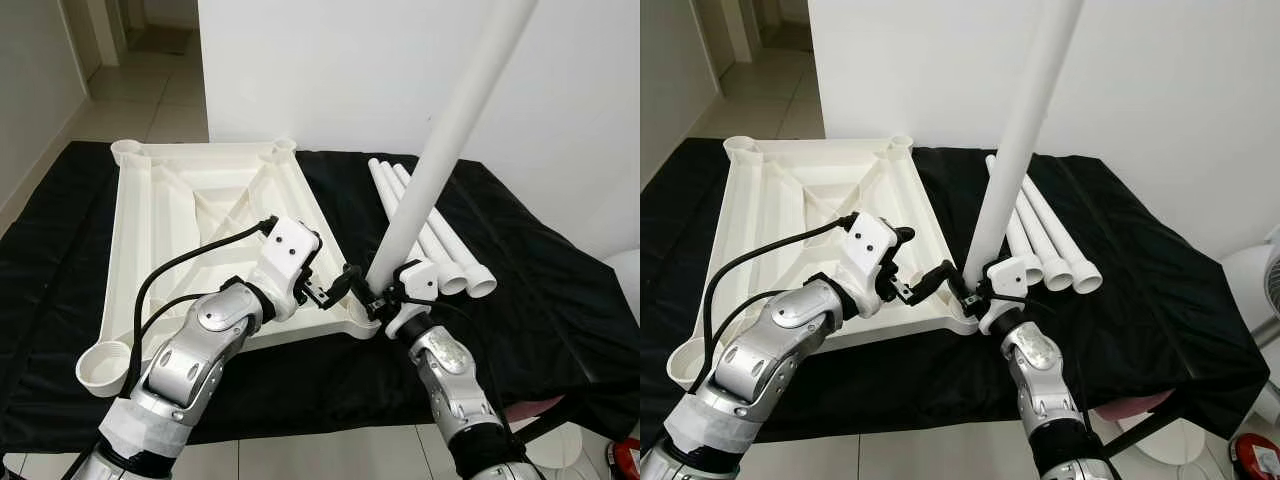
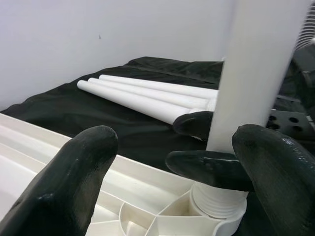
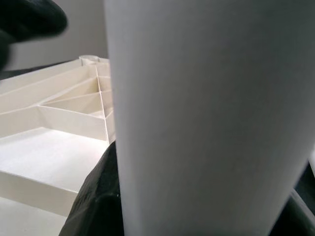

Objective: Building children table

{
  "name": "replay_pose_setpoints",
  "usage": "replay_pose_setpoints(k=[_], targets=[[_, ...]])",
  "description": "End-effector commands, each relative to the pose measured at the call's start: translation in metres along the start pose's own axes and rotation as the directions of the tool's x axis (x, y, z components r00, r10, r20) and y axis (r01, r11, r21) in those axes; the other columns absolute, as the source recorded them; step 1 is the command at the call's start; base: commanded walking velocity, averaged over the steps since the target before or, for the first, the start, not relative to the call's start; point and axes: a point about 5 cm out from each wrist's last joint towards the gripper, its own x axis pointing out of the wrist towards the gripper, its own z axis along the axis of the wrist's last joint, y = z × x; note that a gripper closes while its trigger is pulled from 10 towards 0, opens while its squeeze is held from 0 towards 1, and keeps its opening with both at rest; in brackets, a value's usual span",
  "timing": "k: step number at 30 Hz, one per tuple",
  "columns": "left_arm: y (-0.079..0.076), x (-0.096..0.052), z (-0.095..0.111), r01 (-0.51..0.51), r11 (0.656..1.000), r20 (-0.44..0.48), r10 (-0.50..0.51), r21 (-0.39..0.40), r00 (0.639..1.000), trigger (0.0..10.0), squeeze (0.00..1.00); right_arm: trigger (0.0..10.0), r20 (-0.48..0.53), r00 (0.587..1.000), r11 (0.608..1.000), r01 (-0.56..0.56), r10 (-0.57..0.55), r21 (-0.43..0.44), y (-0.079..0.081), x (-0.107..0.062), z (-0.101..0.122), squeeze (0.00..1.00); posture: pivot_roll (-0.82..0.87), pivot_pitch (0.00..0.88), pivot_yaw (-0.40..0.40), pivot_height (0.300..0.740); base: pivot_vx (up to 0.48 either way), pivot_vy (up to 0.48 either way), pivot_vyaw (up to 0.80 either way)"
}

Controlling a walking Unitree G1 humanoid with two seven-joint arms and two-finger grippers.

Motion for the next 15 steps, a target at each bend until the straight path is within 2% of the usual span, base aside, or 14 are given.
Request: replay_pose_setpoints(k=[1, 15], targets=[[-0.0004, 0.0009, 0.0006, 0.001, 1.0, -0.005, -0.001, 0.006, 1.0, 10.0, 0.0, 10.0, -0.293, 0.955, 0.996, 0.067, -0.05, 0.05, -0.0044, -0.0243, -0.0501, 0.0, -0.02, 0.0, -0.056, 0.74, 0.0, 0.0, 0.0], [0.0019, -0.0009, 0.0019, -0.023, 1.0, -0.003, 0.023, 0.003, 1.0, 10.0, 0.0, 10.0, -0.342, 0.939, 0.993, 0.066, -0.031, 0.094, -0.0099, -0.0221, -0.0538, 0.0, -0.01, 0.0, -0.067, 0.74, 0.0, 0.0, 0.0]])
